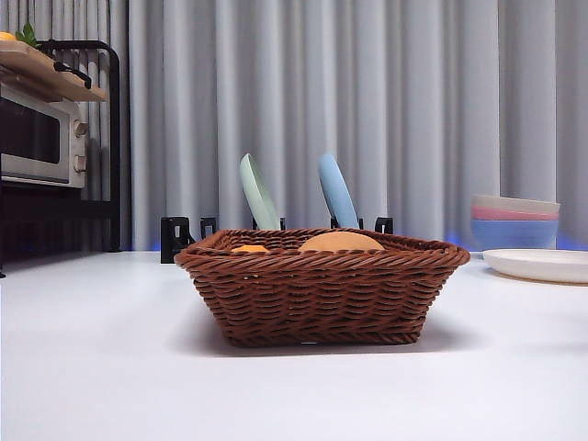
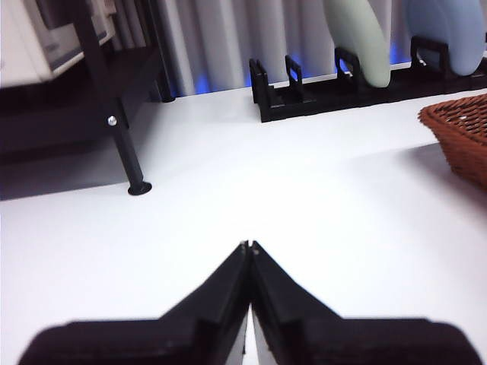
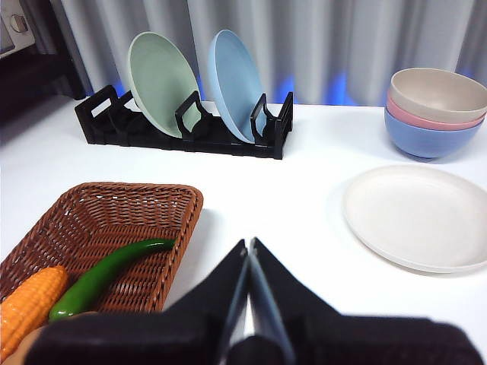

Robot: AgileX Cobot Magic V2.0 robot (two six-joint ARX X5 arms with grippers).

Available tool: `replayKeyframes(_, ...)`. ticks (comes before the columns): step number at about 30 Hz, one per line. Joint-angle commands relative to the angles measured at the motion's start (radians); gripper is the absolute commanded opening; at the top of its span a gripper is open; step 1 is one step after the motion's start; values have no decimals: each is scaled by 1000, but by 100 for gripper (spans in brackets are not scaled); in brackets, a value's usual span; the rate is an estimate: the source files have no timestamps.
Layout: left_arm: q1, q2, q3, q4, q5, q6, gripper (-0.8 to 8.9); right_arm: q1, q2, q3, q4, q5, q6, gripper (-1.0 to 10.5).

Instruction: Pick up the basket,pick up the corn from the table,pick up the potato from the table,pick up the cucumber from the table,put all items into the basket

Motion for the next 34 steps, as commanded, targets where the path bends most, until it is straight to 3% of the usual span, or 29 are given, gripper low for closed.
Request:
replayKeyframes(1, 7, -24, -32, 13, 6, -13, -3, 2, -2, -3, 6, -1, 10, 1)
replayKeyframes(8, 8, -90, -35, -117, 7, 2, -3, 2, -2, -3, 6, -1, 10, 2)
replayKeyframes(34, 8, -95, -35, -109, 4, -14, -3, 2, -2, -3, 6, -1, 10, 1)
